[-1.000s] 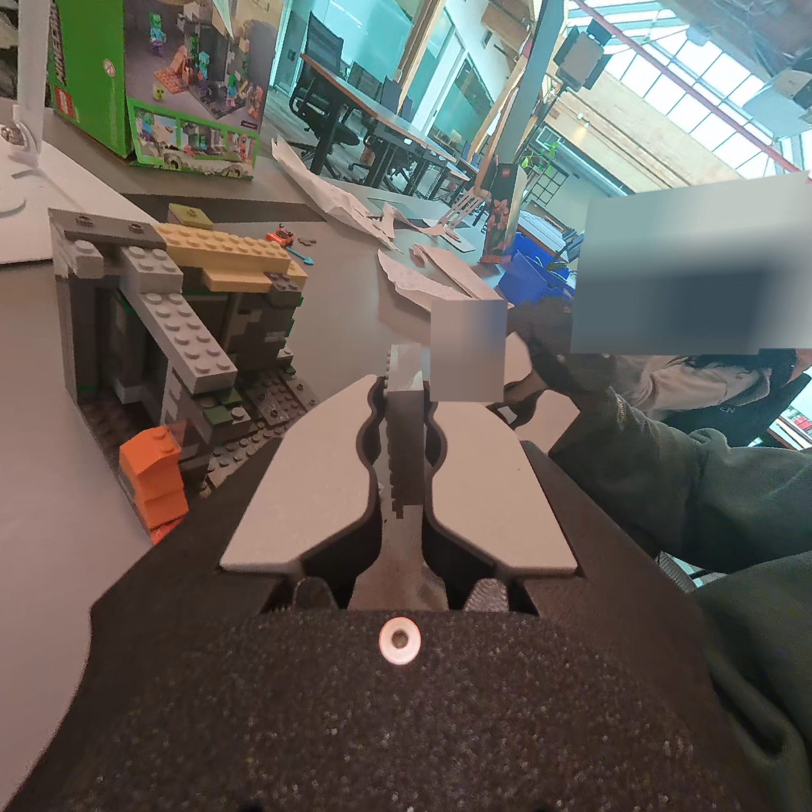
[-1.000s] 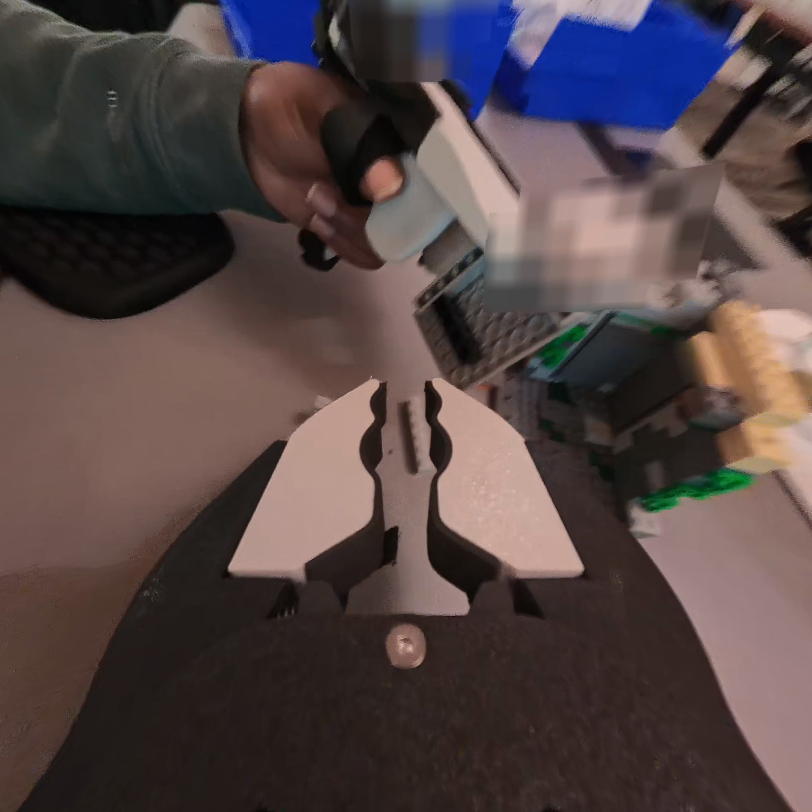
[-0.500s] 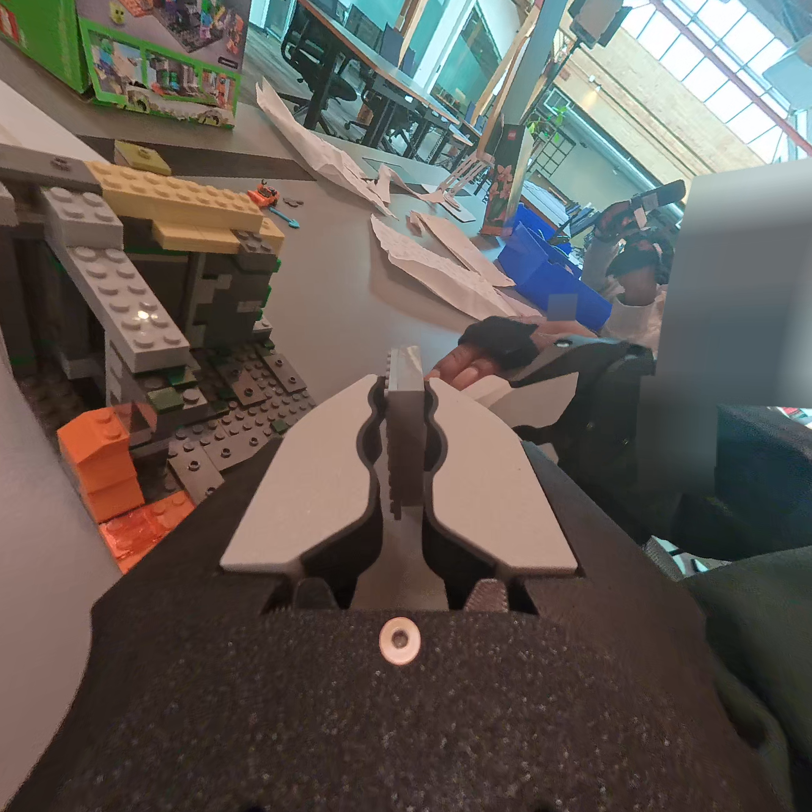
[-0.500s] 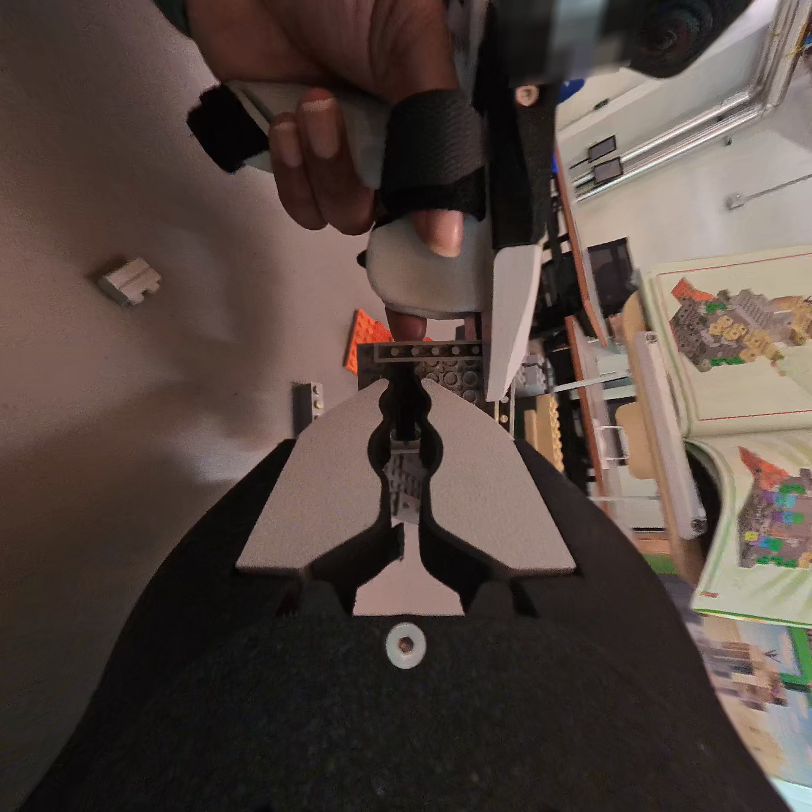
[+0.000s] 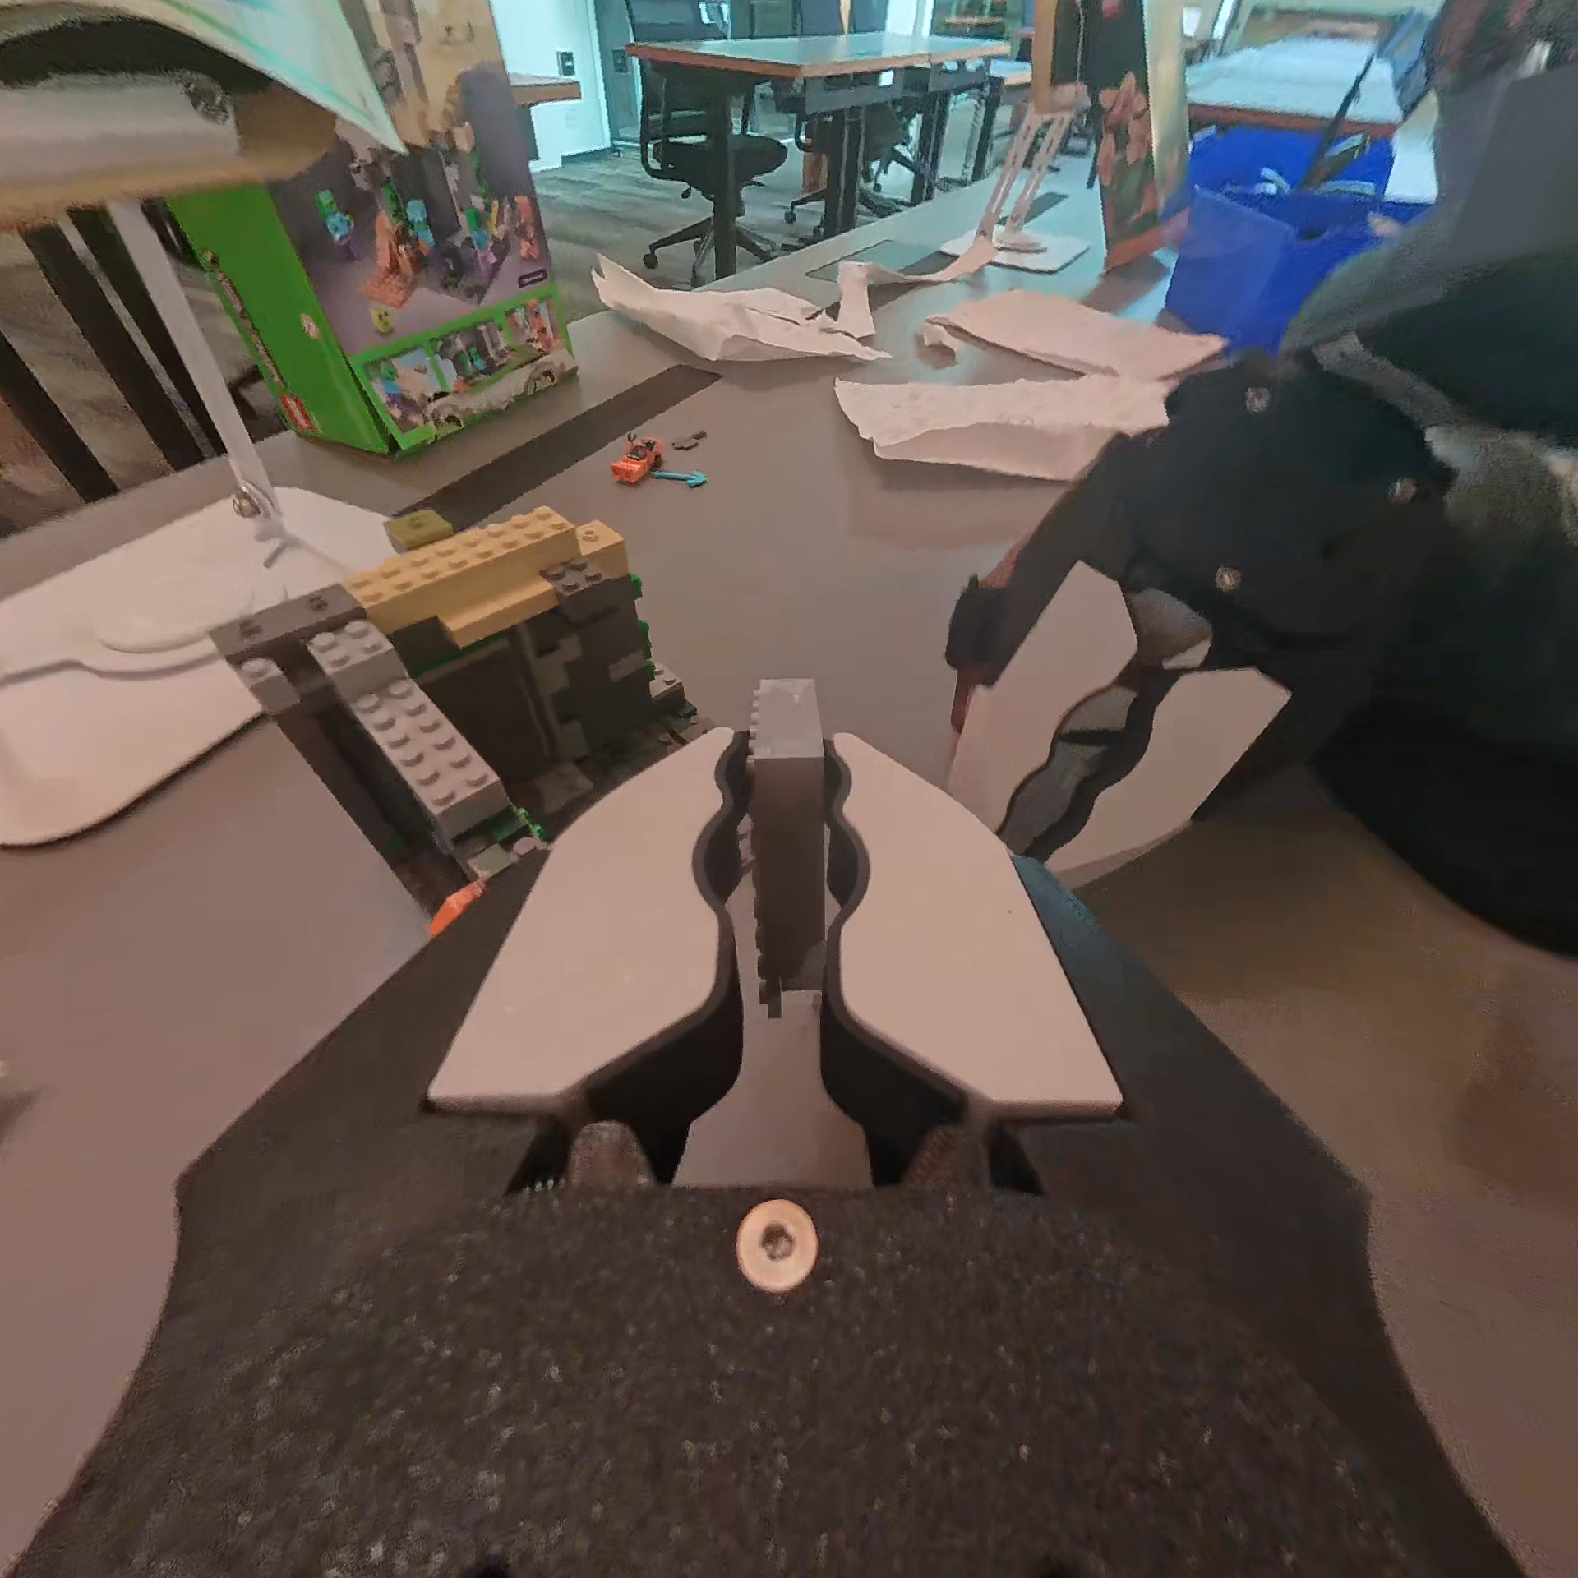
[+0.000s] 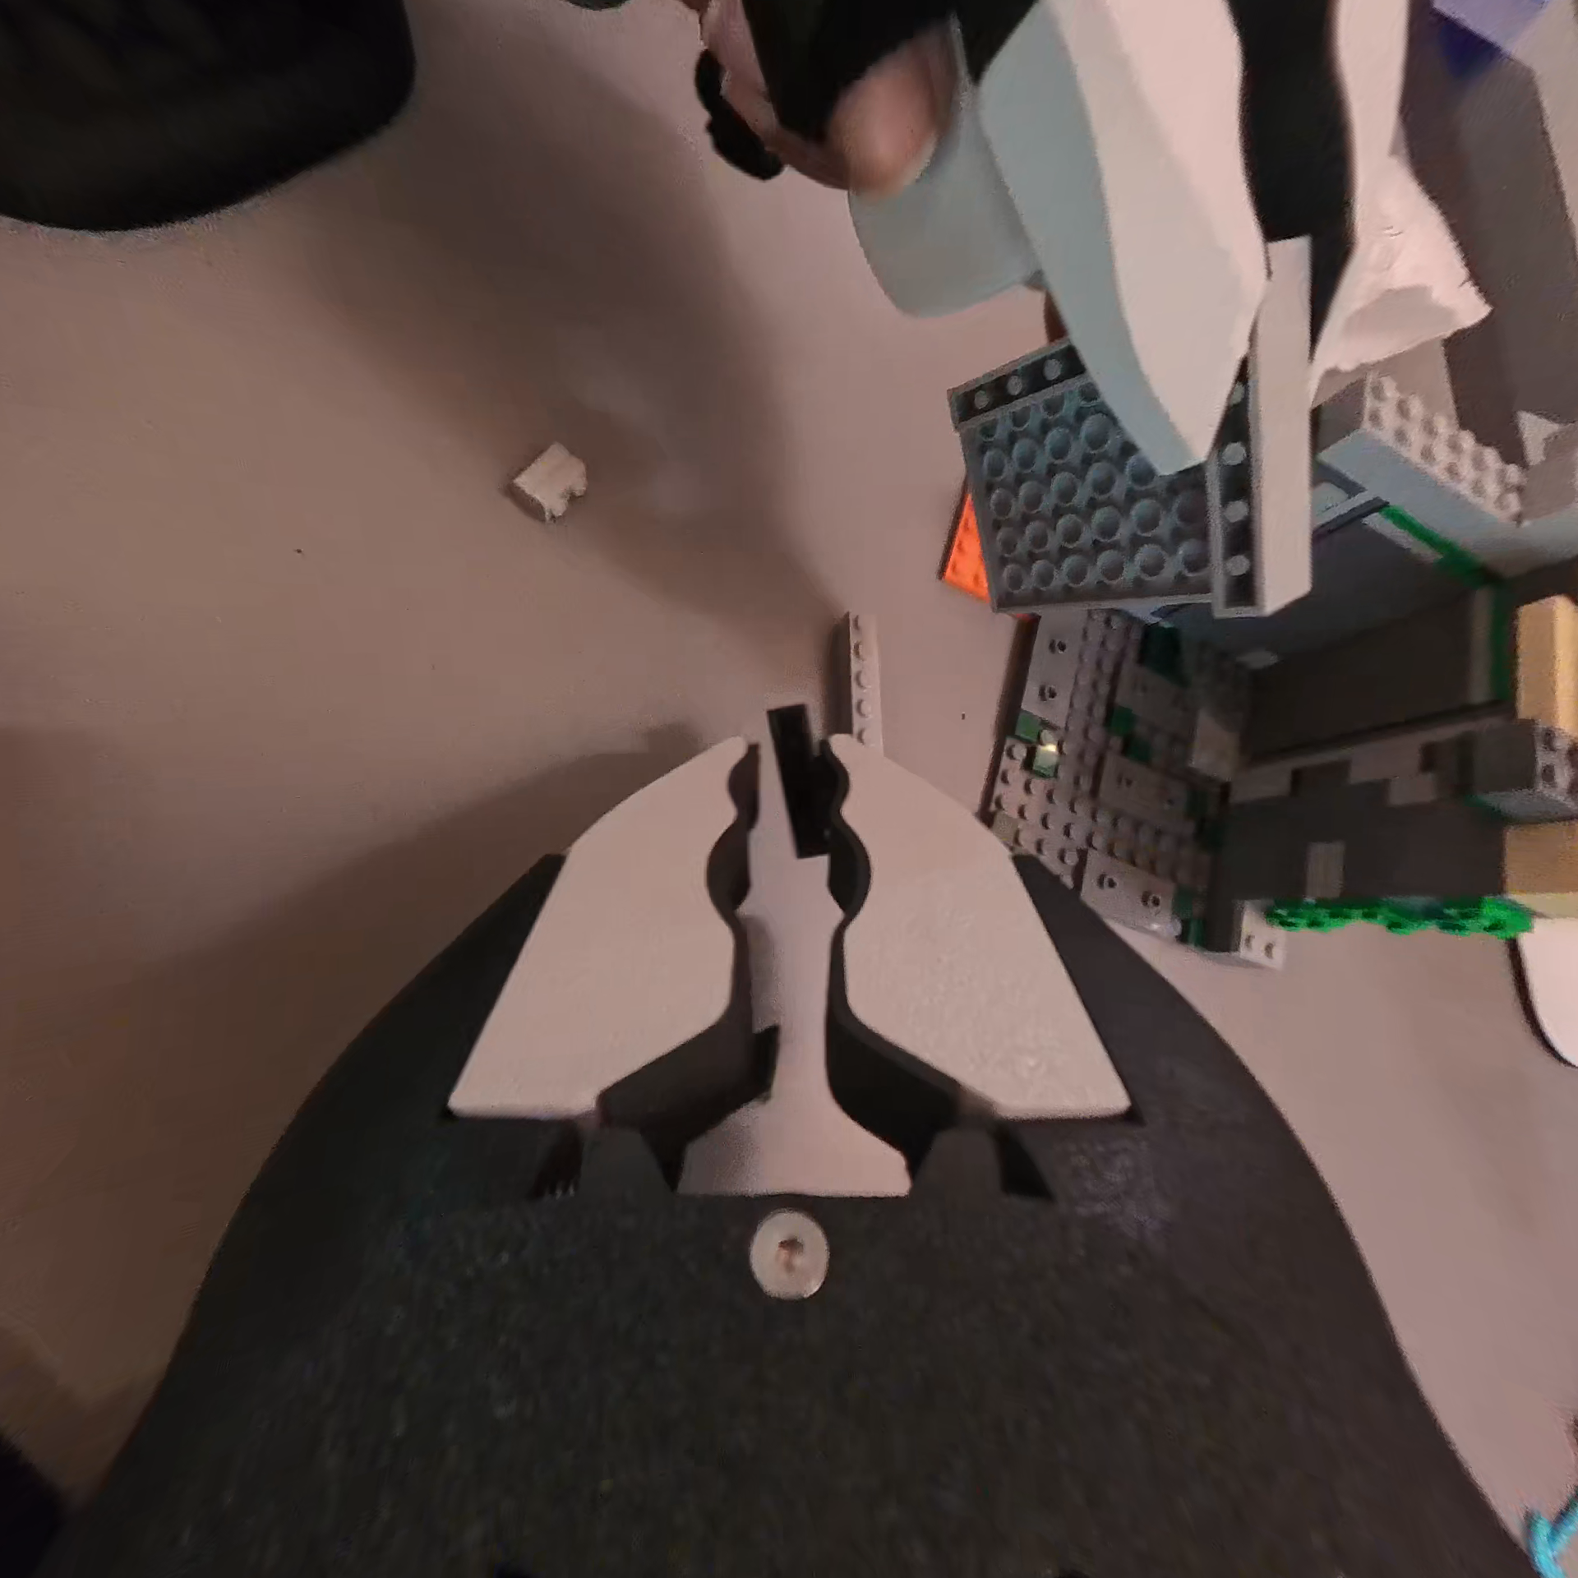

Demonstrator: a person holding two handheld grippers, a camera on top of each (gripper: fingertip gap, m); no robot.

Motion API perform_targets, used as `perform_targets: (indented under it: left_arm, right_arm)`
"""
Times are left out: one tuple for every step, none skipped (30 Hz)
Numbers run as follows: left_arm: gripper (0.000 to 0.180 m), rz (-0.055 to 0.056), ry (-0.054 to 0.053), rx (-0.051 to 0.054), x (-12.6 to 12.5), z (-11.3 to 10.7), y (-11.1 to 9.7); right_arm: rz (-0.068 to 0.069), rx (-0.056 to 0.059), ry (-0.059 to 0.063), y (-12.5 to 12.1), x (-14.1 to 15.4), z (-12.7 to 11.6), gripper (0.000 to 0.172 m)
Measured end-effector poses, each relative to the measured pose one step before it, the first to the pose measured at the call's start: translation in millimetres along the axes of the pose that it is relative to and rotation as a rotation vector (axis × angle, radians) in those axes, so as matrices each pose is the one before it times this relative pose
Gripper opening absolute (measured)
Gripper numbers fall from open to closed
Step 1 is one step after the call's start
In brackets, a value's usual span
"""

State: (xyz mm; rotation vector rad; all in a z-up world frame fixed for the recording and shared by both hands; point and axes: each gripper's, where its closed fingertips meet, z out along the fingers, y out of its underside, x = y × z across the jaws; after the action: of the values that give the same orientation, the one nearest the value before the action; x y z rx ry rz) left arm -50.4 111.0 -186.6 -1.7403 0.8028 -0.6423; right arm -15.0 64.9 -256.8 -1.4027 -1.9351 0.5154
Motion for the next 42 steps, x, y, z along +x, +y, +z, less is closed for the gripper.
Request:
perform_targets:
  left_arm:
    - [0.015, 0.0409, -0.0112, -0.0096, 0.83, 0.89, 1.59]
    - [0.015, 0.0347, -0.0045, -0.0185, 1.56, 1.25, 2.53]
    - [0.015, 0.0312, 0.0011, -0.0129, 2.32, 1.19, 1.68]
    - [0.015, 0.0272, -0.0009, -0.0085, 2.13, 1.05, 1.02]
    - [0.015, 0.0211, 0.0014, -0.0116, 2.17, 1.07, 1.19]
    - [0.015, 0.0129, 0.0023, -0.0111, 1.89, 1.17, 1.25]
    - [0.015, 0.0089, 0.0023, -0.0041, 1.76, 1.01, 0.49]
    - [0.015, 0.0065, 0.0077, -0.0018, 2.22, 0.97, 0.21]
    - [0.015, 0.0035, 0.0085, -0.0029, 2.25, 0.84, 0.30]
    - [0.015, 0.0037, 0.0039, 0.0001, 1.58, 0.83, -0.10]
    - [0.016, 0.0002, 0.0058, 0.0024, 1.67, 0.37, -0.65]
    - [0.016, -0.0056, 0.0084, 0.0044, 1.85, 0.21, -1.03]
    - [0.016, -0.0072, 0.0080, 0.0054, 1.67, 0.25, -1.32]
    - [0.016, -0.0075, 0.0084, 0.0031, 1.81, 0.17, -1.06]
    - [0.015, -0.0096, 0.0082, -0.0022, 1.61, 0.45, -0.06]
    - [0.016, -0.0147, 0.0063, -0.0031, 1.09, 0.77, 0.18]
    - [0.016, -0.0182, 0.0045, -0.0037, 0.58, 0.66, 0.42]
    - [0.016, -0.0157, -0.0055, -0.0029, -1.63, 0.03, 0.53]
    - [0.016, -0.0126, 0.0057, 0.0060, -0.73, -0.66, -0.34]
    - [0.016, -0.0234, 0.0111, 0.0083, -0.27, -0.67, -0.92]
    - [0.016, -0.0169, 0.0118, 0.0031, 0.15, -0.48, -0.03]
    - [0.016, -0.0023, 0.0081, 0.0013, 0.25, -0.43, 0.02]
    - [0.016, 0.0134, 0.0016, 0.0045, 0.29, -0.52, -0.58]
    - [0.019, 0.0222, 0.0040, 0.0026, 1.39, -0.54, -0.50]
    - [0.026, 0.0225, 0.0032, -0.0046, 1.46, -0.29, 0.41]
    - [0.028, 0.0145, -0.0037, -0.0078, 0.31, -0.14, 0.66]
    - [0.029, 0.0075, 0.0003, -0.0056, 0.90, 0.53, 0.61]
    - [0.027, 0.0030, -0.0087, -0.0046, -0.42, 0.77, 0.43]
    - [0.023, 0.0033, -0.0117, -0.0019, -0.74, 0.97, 0.27]
    - [0.020, -0.0014, -0.0100, -0.0041, -0.95, 0.53, 0.73]
    - [0.020, -0.0117, 0.0045, -0.0062, 0.23, 0.09, 0.67]
    - [0.019, -0.0099, 0.0082, -0.0082, 0.22, -0.63, 0.31]
    - [0.019, 0.0075, 0.0024, 0.0023, 0.22, -1.39, -1.30]
    - [0.019, 0.0222, -0.0029, 0.0025, 0.60, -1.33, -1.72]
    - [0.019, 0.0172, -0.0053, -0.0036, 0.73, -0.91, -1.46]
    - [0.017, 0.0215, -0.0368, -0.0211, -4.37, -0.97, 1.95]
    - [0.016, 0.0780, -0.0301, -0.0337, -4.18, -0.83, 6.36]
    - [0.016, 0.0413, 0.0025, -0.0288, 0.54, 0.23, 5.95]
    - [0.016, -0.0030, 0.0256, 0.0136, 3.88, 0.00, -1.51]
    - [0.016, -0.0110, 0.0112, 0.0160, 2.44, -0.22, -3.78]
    - [0.016, 0.0069, -0.0099, 0.0015, -0.11, -0.09, -1.90]
    - [0.016, 0.0155, -0.0216, -0.0071, -1.92, 0.25, 0.21]
  right_arm:
    - [0.0208, 0.0072, -0.0114, -0.11, 0.23, -2.02, 0.022]
    - [0.0264, 0.0123, -0.0137, -1.40, 0.54, -3.28, 0.025]
    - [0.0210, 0.0179, -0.0025, -2.60, 1.88, -4.22, 0.028]
    - [0.0074, 0.0226, 0.0200, -3.12, 4.48, -4.91, 0.030]
    - [-0.0042, 0.0200, 0.0310, -2.98, 5.39, -4.97, 0.030]
    - [-0.0082, 0.0165, 0.0282, -2.88, 4.47, -4.52, 0.030]
    - [-0.0084, 0.0136, 0.0196, -3.08, 2.70, -3.30, 0.030]
    - [-0.0158, 0.0105, 0.0436, -3.17, 5.68, -2.33, 0.030]
    - [-0.0315, 0.0094, 0.0623, -3.39, 7.44, -1.37, 0.030]
    - [-0.0446, 0.0006, 0.0640, -2.26, 6.61, -0.14, 0.029]
    - [-0.0530, -0.0097, 0.0573, -0.53, 4.76, 1.29, 0.029]
    - [-0.0523, -0.0086, 0.0452, -0.42, 2.03, 2.59, 0.029]
    - [-0.0459, -0.0004, 0.0397, -1.38, 0.80, 3.09, 0.028]
    - [-0.0404, 0.0083, 0.0418, -2.71, 1.09, 3.01, 0.025]
    - [-0.0379, 0.0133, 0.0363, -3.57, 0.58, 2.54, 0.023]
    - [-0.0368, 0.0063, 0.0278, -2.82, -0.10, 2.42, 0.022]
    - [-0.0383, -0.0012, 0.0205, -1.87, -0.89, 2.37, 0.021]
    - [-0.0422, -0.0112, 0.0187, 0.21, -0.95, 1.87, 0.018]
    - [-0.0427, -0.0086, 0.0338, 0.51, 1.64, 1.23, 0.016]
    - [-0.0335, -0.0071, 0.0320, 0.54, 2.39, 0.54, 0.012]
    - [-0.0032, 0.0020, 0.0005, -0.55, 0.25, -0.21, 0.012]
    - [0.0318, 0.0017, -0.0111, -0.34, 0.40, -0.40, 0.011]
    - [0.0417, 0.0072, -0.0100, -0.48, 1.58, -0.67, 0.011]
    - [0.0401, 0.0037, -0.0119, 0.64, 1.84, -1.03, 0.011]
    - [0.0442, -0.0010, -0.0076, 1.96, 2.75, -1.18, 0.011]
    - [0.0458, 0.0031, -0.0003, 2.07, 3.77, -1.36, 0.011]
    - [0.0402, 0.0078, -0.0148, 1.35, 1.80, -1.36, 0.010]
    - [0.0361, 0.0075, -0.0120, 0.56, 1.44, -1.18, 0.010]
    - [0.0295, 0.0132, -0.0118, -1.13, 0.72, -1.09, 0.010]
    - [0.0248, 0.0069, -0.0157, -1.03, -0.63, -0.61, 0.010]
    - [0.0130, -0.0028, -0.0083, 0.39, -0.29, -0.01, 0.010]
    - [0.0224, 0.0068, -0.0126, -0.52, -0.52, -0.37, 0.010]
    - [0.0495, 0.0170, -0.0213, -1.75, -0.05, -0.86, 0.010]
    - [0.0563, 0.0194, -0.0326, -2.18, -0.02, -1.53, 0.011]
    - [0.0476, 0.0156, -0.0376, -1.56, -0.48, -1.94, 0.011]
    - [0.0451, 0.0121, -0.0415, -0.48, -1.31, -2.27, 0.008]
    - [0.0762, 0.0375, -0.0568, -3.56, -2.27, -3.52, 0.008]
    - [0.0720, 0.0353, -0.0691, -3.55, -3.52, -3.97, 0.008]
    - [0.0320, -0.0114, -0.0362, 1.98, -0.99, -2.65, 0.008]
    - [-0.0161, -0.0251, 0.0014, 4.16, 1.19, -1.80, 0.008]
    - [-0.0102, -0.0258, -0.0203, 4.66, -2.63, -0.96, 0.008]
    - [0.0035, -0.0317, -0.0528, 5.64, -7.36, -0.40, 0.008]
